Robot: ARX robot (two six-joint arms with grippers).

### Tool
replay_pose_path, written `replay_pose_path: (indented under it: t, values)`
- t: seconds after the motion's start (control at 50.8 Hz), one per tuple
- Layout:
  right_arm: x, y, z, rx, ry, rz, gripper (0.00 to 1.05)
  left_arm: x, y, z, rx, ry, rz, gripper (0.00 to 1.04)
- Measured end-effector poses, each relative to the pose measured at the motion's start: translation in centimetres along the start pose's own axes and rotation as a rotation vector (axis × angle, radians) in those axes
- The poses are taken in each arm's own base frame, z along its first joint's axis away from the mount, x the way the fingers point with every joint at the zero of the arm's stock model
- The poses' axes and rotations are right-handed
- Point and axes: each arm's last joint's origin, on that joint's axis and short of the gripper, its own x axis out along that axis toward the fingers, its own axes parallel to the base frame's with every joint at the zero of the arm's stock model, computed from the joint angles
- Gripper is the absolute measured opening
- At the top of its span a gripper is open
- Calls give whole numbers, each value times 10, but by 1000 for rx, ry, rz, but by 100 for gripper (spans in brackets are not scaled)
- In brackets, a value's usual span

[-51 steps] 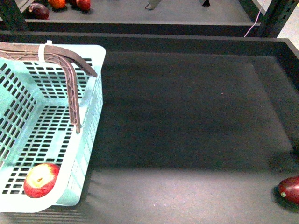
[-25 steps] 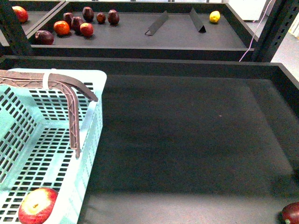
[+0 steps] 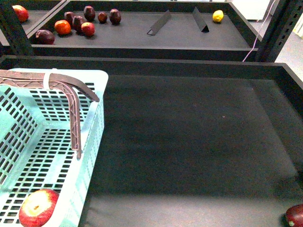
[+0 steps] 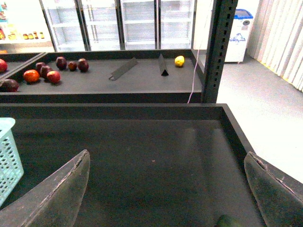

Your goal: Pick apple with right arm and hold basket with left

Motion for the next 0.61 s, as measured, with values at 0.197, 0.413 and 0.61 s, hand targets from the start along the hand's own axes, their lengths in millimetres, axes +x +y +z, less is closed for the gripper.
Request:
replay_pose_path:
  t: [0.197,0.413,0.61]
  values:
    - [0,0,0,0,0,0,96,-8,0,-4,0,34,0,3]
    - [0,0,0,0,0,0,96,-13,0,-3,0,4,0,3]
    - [0,0,0,0,0,0,96,-13,0,-3,0,5,0,3]
